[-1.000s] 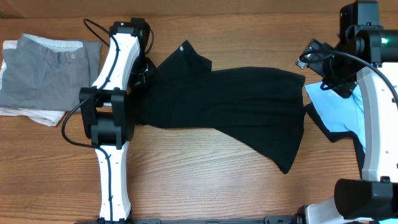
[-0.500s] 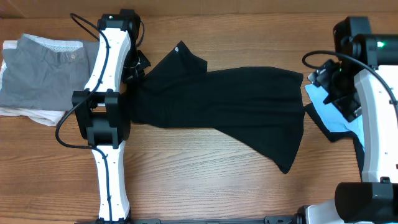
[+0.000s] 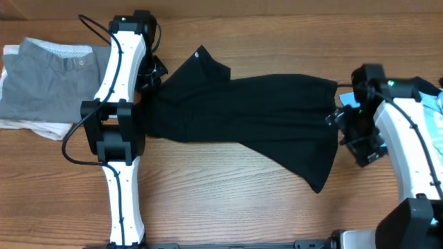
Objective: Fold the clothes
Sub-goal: 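Hold the black garment's left end with the left gripper, reposition right gripper, then grasp the black garment's right end with the right gripper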
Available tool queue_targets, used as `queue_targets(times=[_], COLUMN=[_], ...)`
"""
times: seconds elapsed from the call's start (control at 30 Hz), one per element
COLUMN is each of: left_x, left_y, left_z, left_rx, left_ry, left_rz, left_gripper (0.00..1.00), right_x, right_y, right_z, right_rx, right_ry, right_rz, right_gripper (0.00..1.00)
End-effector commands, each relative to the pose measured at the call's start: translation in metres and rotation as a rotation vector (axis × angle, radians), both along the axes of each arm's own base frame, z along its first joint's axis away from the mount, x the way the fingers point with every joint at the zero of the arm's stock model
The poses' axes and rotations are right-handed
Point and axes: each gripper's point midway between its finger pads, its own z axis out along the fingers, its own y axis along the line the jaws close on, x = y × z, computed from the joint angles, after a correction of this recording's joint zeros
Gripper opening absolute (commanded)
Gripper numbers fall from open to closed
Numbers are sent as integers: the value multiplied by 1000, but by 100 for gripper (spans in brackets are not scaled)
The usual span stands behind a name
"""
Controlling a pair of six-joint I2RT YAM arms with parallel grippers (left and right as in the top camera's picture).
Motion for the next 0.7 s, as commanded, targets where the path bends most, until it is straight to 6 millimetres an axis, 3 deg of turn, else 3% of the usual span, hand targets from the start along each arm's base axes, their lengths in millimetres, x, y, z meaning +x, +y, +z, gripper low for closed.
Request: queue_targets(times=[0.0,0.4,0.67], left_x=[5,4,5], left_y=[9,9,9], left_z=[4,4,4], left_rx=[23,22,22], left_ry=[-16,-16,-16], left_rz=[-5,-5,-5], left_gripper=[5,5,5], right_x=[-15,-59,-75], right_y=[13,39,54], right_z=[-13,-76,-99], right_rx=[73,208,286], right_ry=[-13,22,42], right_rz=[-65,-115,-140], right_gripper=[100,100,100])
